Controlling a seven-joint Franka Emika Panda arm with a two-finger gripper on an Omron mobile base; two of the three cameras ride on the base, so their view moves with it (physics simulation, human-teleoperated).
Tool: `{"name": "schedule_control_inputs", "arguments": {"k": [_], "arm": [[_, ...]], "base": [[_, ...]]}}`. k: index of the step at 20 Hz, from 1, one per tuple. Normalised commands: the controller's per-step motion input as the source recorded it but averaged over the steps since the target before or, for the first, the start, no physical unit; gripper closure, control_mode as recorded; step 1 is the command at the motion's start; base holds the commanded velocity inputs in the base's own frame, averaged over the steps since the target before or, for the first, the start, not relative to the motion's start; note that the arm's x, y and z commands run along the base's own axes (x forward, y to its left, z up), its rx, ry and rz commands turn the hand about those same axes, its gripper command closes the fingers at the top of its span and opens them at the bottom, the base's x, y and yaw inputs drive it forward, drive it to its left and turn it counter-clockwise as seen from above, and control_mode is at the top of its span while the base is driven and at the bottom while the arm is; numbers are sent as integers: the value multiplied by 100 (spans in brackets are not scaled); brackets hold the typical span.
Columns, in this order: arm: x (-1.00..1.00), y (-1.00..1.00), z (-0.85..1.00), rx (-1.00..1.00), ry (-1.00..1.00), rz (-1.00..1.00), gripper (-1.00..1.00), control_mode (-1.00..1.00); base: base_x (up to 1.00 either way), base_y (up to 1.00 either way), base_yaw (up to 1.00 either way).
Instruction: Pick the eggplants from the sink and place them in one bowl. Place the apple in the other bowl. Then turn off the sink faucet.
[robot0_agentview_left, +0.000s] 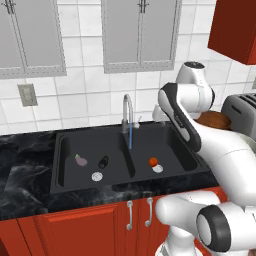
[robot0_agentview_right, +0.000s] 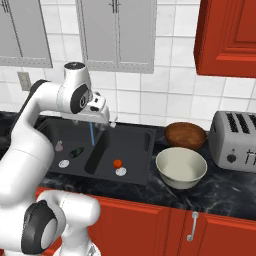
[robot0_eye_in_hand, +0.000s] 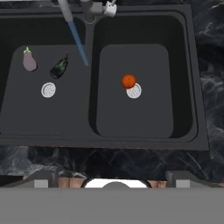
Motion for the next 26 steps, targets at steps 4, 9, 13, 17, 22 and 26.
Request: {"name": "schedule_control_inputs", "arguments": {"k": [4,9,13,17,22,26], "arm": [[0,0,-33,0,2,0,-100,-100],[0,-2,-27,0,0,0,-100,-100],[0,0,-26,0,0,0,-100,-100],[0,0,-28,0,0,0,-100,-100],[0,-2,-32,0,1,0,-100,-100],[0,-11,-31,0,0,1,-100,-100]], "base": [[0,0,0],[0,0,0],[0,0,0],[0,0,0],[0,0,0],[0,0,0]]}}
